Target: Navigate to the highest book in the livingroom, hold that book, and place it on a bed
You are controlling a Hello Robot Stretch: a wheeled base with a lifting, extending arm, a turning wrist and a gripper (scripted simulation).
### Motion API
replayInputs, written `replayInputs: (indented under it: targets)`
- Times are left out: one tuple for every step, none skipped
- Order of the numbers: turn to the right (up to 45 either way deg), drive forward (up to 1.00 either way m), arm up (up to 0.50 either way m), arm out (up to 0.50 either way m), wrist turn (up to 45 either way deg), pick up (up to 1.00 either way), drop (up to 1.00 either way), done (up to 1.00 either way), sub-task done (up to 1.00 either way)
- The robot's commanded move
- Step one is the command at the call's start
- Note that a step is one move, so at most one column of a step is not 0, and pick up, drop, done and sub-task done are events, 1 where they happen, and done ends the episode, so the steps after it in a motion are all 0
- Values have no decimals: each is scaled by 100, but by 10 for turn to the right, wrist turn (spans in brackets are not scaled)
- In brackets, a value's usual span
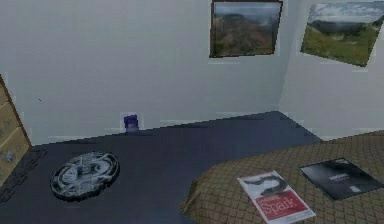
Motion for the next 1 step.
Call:
replayInputs:
  targets:
    - [0, 0, 10, 0, 0, 0, 0, 0, 0]
